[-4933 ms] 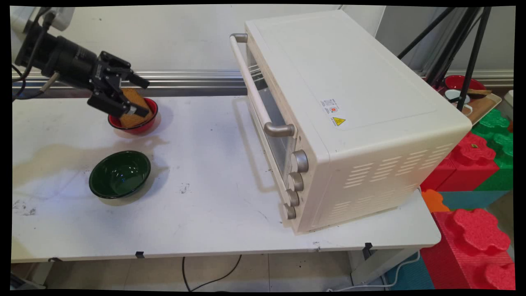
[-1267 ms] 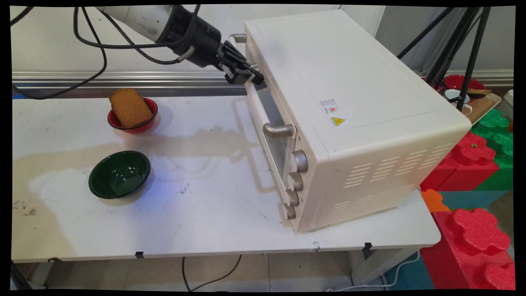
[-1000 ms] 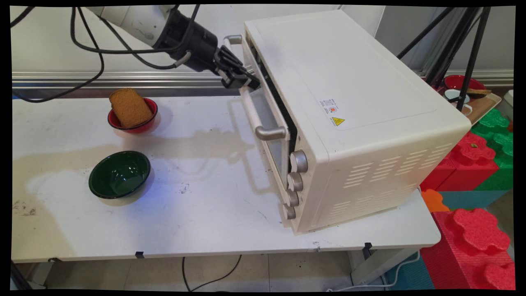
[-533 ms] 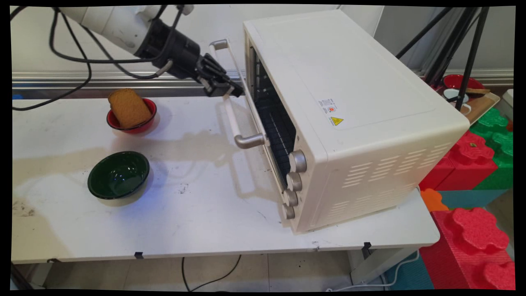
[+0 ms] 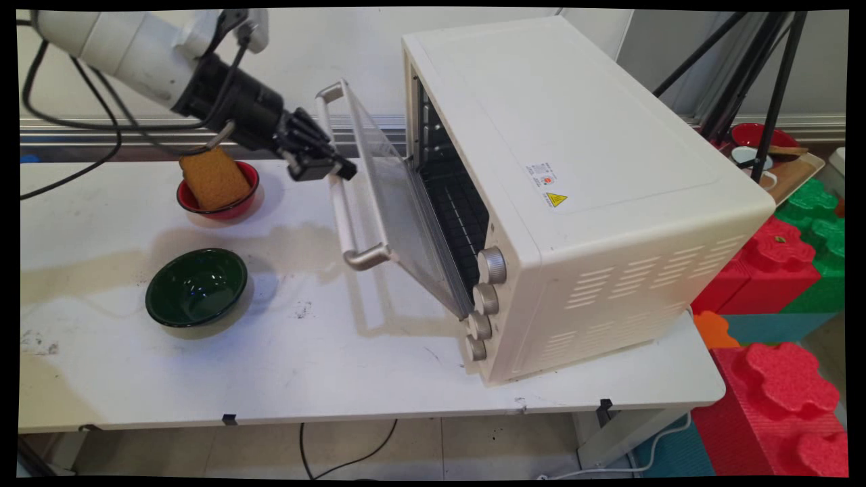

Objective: Open the oven

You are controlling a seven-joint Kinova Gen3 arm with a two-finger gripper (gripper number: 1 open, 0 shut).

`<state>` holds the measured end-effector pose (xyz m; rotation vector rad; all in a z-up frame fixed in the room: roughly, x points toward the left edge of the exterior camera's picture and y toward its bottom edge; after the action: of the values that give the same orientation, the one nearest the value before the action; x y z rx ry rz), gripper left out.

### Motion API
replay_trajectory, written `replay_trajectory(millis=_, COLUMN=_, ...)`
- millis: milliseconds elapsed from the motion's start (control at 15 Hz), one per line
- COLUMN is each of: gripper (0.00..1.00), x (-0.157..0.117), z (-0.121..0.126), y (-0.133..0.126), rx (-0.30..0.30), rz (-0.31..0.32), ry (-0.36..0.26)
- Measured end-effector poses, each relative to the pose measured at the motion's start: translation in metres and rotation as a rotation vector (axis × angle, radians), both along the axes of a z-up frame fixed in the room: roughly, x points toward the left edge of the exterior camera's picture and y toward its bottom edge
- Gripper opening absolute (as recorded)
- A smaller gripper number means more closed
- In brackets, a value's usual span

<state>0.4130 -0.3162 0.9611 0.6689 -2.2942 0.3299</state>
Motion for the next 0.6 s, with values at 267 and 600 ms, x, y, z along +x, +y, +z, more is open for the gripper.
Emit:
replay_trajectory(millis=267, gripper=0.00, x=0.018, z=-0.013, y=0.013, rx=0.011, rz=-0.003, ry=-0.025)
replay_trajectory(millis=600, gripper=0.00, x=0.032, z=-0.032, y=0.025, rx=0.033, rz=-0.015, ry=-0.055)
